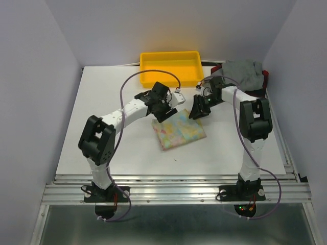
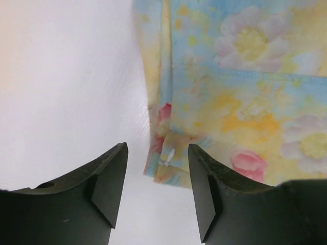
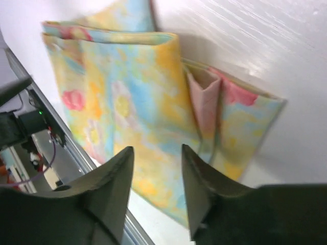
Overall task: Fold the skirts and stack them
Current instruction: Fold the skirt, then neatly place the folded skirt to the corner
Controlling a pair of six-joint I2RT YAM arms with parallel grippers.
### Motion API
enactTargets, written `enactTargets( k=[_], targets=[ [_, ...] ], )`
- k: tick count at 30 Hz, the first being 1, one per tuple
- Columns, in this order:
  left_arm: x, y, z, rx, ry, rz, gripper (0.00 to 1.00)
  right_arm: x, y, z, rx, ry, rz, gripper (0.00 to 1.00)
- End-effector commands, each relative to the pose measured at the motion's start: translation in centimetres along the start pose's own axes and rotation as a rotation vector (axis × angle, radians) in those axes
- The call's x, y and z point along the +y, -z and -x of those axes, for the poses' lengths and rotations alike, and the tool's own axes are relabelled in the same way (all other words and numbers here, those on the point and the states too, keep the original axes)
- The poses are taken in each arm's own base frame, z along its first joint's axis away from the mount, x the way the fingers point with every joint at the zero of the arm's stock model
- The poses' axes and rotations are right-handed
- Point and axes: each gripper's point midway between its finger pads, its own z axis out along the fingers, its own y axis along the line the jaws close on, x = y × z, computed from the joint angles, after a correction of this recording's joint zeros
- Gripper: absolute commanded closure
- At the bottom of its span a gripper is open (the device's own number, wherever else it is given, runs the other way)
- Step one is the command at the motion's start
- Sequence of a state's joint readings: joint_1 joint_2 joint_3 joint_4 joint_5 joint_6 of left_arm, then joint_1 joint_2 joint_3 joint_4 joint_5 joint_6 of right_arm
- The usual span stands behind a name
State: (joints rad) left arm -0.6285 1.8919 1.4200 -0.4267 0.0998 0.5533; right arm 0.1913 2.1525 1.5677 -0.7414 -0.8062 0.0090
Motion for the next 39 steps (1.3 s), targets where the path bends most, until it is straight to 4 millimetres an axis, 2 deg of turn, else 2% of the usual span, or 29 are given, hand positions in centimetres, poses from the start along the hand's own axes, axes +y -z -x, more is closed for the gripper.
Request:
enactTargets(
  k=[1, 2, 3, 4, 6, 7, 8, 9, 10, 12, 13, 14, 15, 16, 17, 19, 20, 21, 24, 26, 31, 35, 39],
  targets=[
    [3.1, 10.9, 7.7, -0.359, -0.052, 0.186, 0.17, 6.3, 5.8, 3.4, -0.194, 0.18, 0.009, 0.49],
    [3.3, 12.5, 8.5, -0.412, -0.053, 0.209, 0.02, 6.7, 6.6, 3.6, -0.221, 0.208, -0.016, 0.46],
    [3.6, 15.5, 9.7, -0.513, -0.048, 0.254, 0.01, 6.0, 7.2, 3.5, -0.247, 0.229, -0.082, 0.4],
    [3.4, 16.6, 10.1, -0.562, -0.053, 0.264, 0.01, 7.0, 9.0, 3.8, -0.301, 0.299, -0.123, 0.36],
    [3.3, 19.7, 11.0, -0.687, -0.018, 0.306, 0.01, 6.1, 10.5, 4.1, -0.368, 0.359, -0.238, 0.24],
    [3.3, 20.0, 10.9, -0.706, 0.006, 0.31, 0.01, 6.3, 11.3, 4.0, -0.399, 0.378, -0.265, 0.19],
    [3.0, 20.5, 11.0, -0.727, 0.024, 0.304, 0.01, 7.3, 13.6, 4.3, -0.485, 0.398, -0.324, 0.13],
    [2.5, 20.1, 10.8, -0.713, 0.008, 0.275, 0.01, 7.7, 14.8, 5.2, -0.57, 0.427, -0.354, 0.0],
    [0.8, 19.4, 11.1, -0.701, -0.056, 0.19, 0.01, 6.5, 14.3, 3.9, -0.576, 0.398, -0.378, 0.0],
    [-1.6, 17.1, 10.4, -0.596, -0.14, 0.085, 0.01, 6.7, 15.8, 3.8, -0.668, 0.371, -0.421, 0.0],
    [-1.3, 16.4, 9.8, -0.545, -0.129, 0.15, 0.01, 6.7, 15.7, 3.3, -0.665, 0.365, -0.415, 0.0],
    [-4.1, 15.7, 10.5, -0.533, -0.189, 0.142, 0.01, 6.4, 14.9, 2.2, -0.64, 0.349, -0.393, 0.0],
    [-5.4, 14.1, 9.9, -0.495, -0.234, 0.166, 0.01, 6.9, 14.5, 1.3, -0.62, 0.322, -0.339, 0.0],
    [-5.2, 13.4, 9.2, -0.44, -0.278, 0.265, 0.01, 6.9, 13.9, 0.6, -0.592, 0.296, -0.312, 0.0],
    [-8.1, 12.1, 9.4, -0.427, -0.343, 0.245, 0.02, 6.8, 13.0, -0.2, -0.561, 0.234, -0.276, 0.0],
    [-9.8, 10.1, 8.5, -0.367, -0.391, 0.254, 0.1, 5.3, 11.5, -1.6, -0.487, 0.148, -0.267, 0.0],
    [-10.9, 8.5, 8.4, -0.33, -0.405, 0.236, 0.15, 4.7, 10.9, -2.4, -0.455, 0.093, -0.243, 0.0],
    [-12.3, 7.7, 8.3, -0.306, -0.429, 0.212, 0.21, 3.7, 10.7, -2.9, -0.433, 0.042, -0.237, 0.0],
    [-14.3, 5.3, 8.3, -0.245, -0.441, 0.148, 0.34, 2.2, 9.2, -4.4, -0.352, -0.059, -0.179, 0.0],
    [-15.3, 3.8, 8.6, -0.222, -0.46, 0.116, 0.39, 0.9, 8.5, -4.9, -0.317, -0.109, -0.157, 0.02],
    [-17.0, 1.6, 8.9, -0.179, -0.513, 0.066, 0.41, -0.6, 8.1, -5.3, -0.279, -0.198, -0.11, 0.03],
    [-17.8, 0.1, 8.1, -0.143, -0.543, 0.02, 0.41, -1.2, 7.9, -5.4, -0.252, -0.238, -0.074, 0.03],
    [-18.4, -0.3, 7.6, -0.12, -0.568, -0.02, 0.38, -1.6, 7.7, -5.5, -0.239, -0.26, -0.059, 0.03]
  ],
)
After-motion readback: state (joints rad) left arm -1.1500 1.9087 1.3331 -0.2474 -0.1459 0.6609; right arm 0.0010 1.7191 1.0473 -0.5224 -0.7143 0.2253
